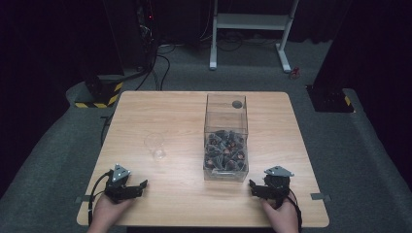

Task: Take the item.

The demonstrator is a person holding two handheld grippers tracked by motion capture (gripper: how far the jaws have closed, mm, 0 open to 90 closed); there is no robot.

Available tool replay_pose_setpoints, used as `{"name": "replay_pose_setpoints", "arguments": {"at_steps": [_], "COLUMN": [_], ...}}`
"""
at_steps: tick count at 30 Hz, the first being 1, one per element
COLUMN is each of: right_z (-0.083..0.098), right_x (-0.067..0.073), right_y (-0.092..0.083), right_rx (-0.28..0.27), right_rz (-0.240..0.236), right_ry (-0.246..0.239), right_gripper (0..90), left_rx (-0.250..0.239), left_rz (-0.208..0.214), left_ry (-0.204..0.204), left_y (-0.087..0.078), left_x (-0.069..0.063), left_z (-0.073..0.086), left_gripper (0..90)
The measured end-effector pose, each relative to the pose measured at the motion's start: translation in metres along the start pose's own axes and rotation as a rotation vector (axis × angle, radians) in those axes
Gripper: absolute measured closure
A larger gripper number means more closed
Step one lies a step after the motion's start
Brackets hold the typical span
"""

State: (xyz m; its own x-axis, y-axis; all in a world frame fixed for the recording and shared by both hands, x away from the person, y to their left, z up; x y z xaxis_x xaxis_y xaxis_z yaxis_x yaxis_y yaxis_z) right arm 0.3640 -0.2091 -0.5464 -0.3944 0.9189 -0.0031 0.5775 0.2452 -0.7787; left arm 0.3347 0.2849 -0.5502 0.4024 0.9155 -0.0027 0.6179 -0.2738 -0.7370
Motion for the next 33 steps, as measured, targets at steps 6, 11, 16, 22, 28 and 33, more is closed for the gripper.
{"name": "replay_pose_setpoints", "arguments": {"at_steps": [6,11,16,22,28,33], "right_z": [0.001,0.002,0.002,0.002,0.002,0.002], "right_x": [-0.001,0.000,0.000,0.000,0.000,0.000], "right_y": [-0.001,-0.002,-0.002,-0.002,-0.002,-0.002], "right_rx": [-0.004,-0.003,-0.002,-0.002,-0.002,-0.002], "right_rz": [-0.005,-0.005,-0.005,-0.005,-0.005,-0.005], "right_ry": [-0.012,-0.016,-0.013,-0.013,-0.016,-0.016], "right_gripper": [8.1,8.1,8.1,8.0,7.9,7.9], "left_rx": [0.000,-0.002,-0.004,0.001,-0.031,-0.045], "left_rz": [0.000,-0.004,-0.005,0.041,0.058,0.065], "left_ry": [-0.002,-0.003,0.003,-0.029,-0.026,-0.016], "left_y": [0.000,0.000,-0.001,-0.004,-0.010,-0.013], "left_x": [0.000,0.000,0.000,0.003,0.002,0.000], "left_z": [0.000,0.000,0.001,0.001,-0.001,-0.003], "left_gripper": [15.9,15.9,16.3,17.6,22.7,22.3]}}
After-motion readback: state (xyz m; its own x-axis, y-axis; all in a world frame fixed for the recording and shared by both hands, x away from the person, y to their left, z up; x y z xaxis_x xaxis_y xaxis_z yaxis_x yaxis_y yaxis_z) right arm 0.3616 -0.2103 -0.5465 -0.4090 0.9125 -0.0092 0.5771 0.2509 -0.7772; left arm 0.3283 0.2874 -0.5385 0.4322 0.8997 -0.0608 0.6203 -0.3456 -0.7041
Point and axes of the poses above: each handheld gripper's, and its own axes: y roughly forward along the jaws, z roughly out of its underside, x roughly to its left, the point moved 3 cm from there along y, roughly forward along the jaws, and after that the axes turned 5 degrees about x, right-handed, at the moved point
